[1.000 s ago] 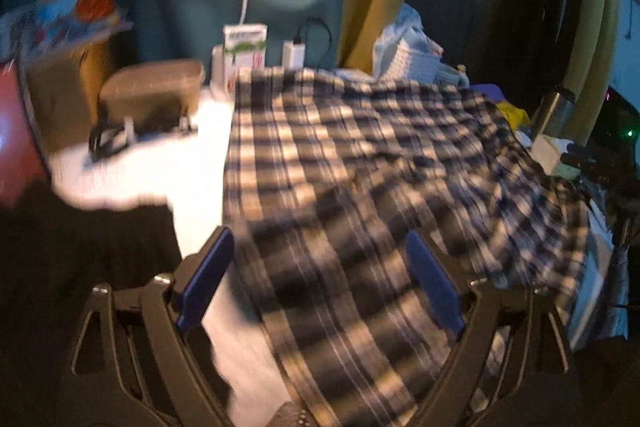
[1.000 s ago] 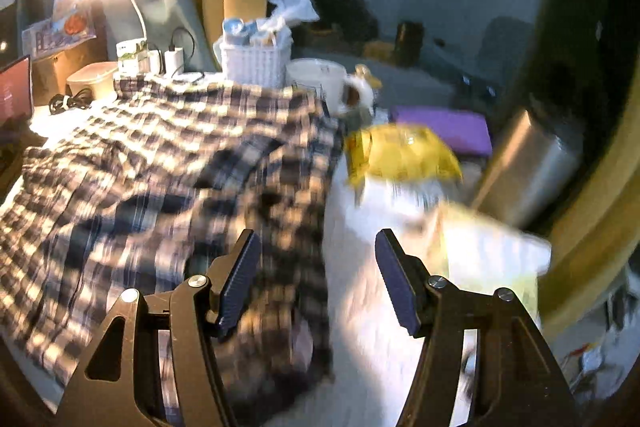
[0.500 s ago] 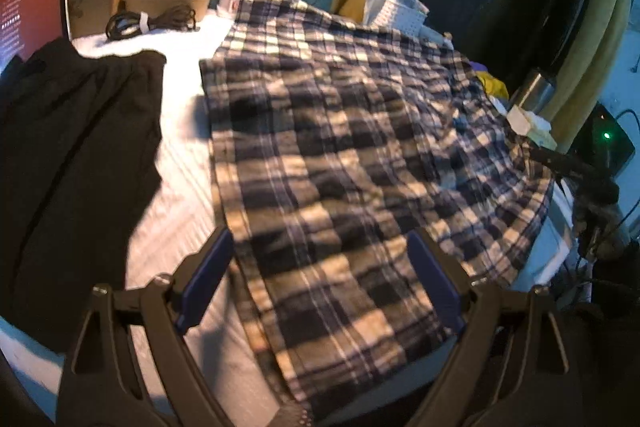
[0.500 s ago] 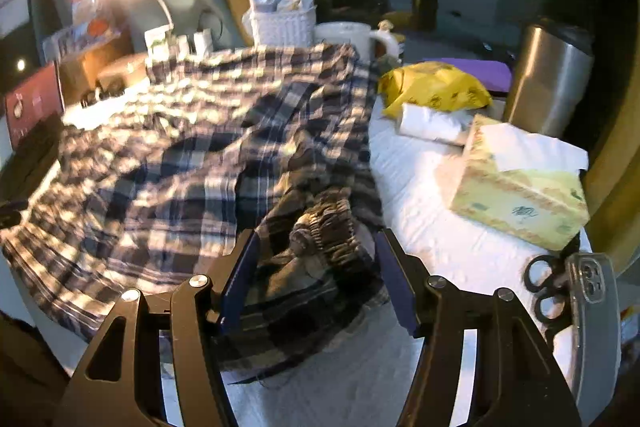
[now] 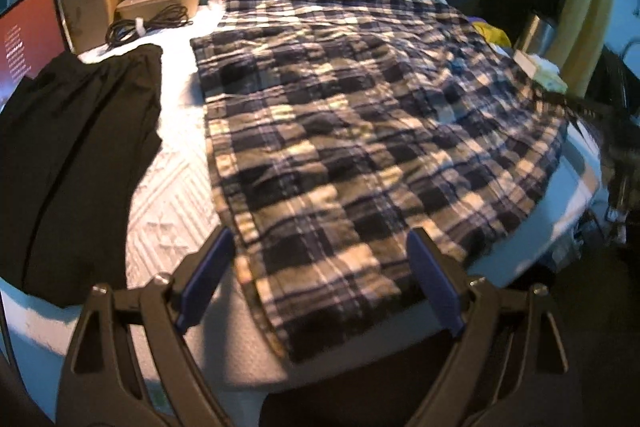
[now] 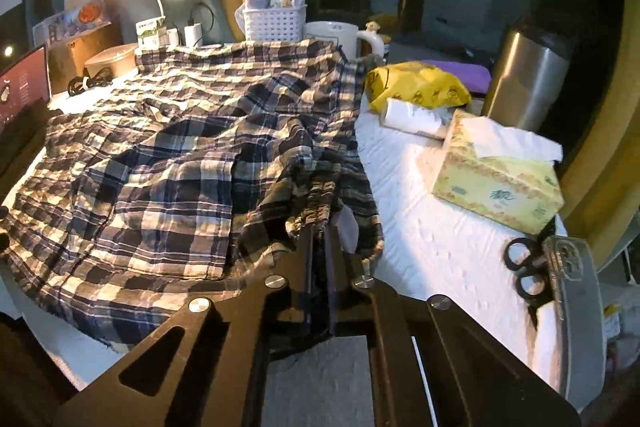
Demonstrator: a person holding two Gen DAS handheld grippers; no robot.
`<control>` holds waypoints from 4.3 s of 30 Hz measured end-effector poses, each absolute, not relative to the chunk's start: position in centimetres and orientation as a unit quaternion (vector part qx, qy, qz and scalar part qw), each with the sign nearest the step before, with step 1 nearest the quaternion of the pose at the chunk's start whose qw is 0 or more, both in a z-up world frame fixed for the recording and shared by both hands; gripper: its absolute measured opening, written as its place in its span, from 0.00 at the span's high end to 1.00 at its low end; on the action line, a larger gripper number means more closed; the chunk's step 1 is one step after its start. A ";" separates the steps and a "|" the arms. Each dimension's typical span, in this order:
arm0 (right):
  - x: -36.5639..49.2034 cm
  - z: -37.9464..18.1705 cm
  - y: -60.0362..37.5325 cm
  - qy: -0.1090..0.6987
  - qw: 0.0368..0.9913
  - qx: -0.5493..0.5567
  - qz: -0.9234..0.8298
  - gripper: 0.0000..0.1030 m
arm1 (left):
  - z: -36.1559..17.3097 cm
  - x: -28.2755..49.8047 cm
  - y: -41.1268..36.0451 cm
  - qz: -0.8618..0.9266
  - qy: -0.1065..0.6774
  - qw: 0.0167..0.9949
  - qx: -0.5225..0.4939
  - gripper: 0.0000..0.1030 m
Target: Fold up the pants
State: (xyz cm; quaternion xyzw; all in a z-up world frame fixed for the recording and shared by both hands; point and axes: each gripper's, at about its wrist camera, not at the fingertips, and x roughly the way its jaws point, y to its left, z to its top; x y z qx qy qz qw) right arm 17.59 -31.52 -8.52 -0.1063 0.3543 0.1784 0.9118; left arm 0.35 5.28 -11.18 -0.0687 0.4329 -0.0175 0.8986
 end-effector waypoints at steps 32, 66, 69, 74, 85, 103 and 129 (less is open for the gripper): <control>14.8 -8.4 -33.1 0.361 0.917 -0.091 0.144 0.83 | -8.8 -2.8 10.4 0.006 0.422 0.899 -0.117 0.89; 12.9 -8.1 -33.6 0.350 0.919 -0.139 0.113 0.34 | -10.5 -4.5 4.5 -0.010 0.430 0.898 0.096 0.20; 12.8 -7.9 -34.0 0.347 0.921 -0.143 0.107 0.34 | -10.2 -4.0 4.8 0.006 0.417 0.903 0.101 0.20; 12.6 -7.9 -34.8 0.345 0.921 -0.158 0.091 0.33 | -10.6 -3.4 4.9 -0.011 0.406 0.909 0.093 0.20; 11.2 -10.2 -33.0 0.350 0.890 -0.266 0.126 0.33 | -10.9 -3.6 2.9 -0.078 0.372 0.921 0.085 0.31; 13.4 -11.0 -27.9 0.320 0.882 -0.266 0.220 0.94 | -9.5 -3.9 5.1 -0.066 0.351 0.934 -0.005 0.95; 20.6 1.3 -28.2 0.204 0.957 -0.094 0.186 0.95 | 3.7 9.4 11.9 -0.069 0.155 0.985 0.015 0.95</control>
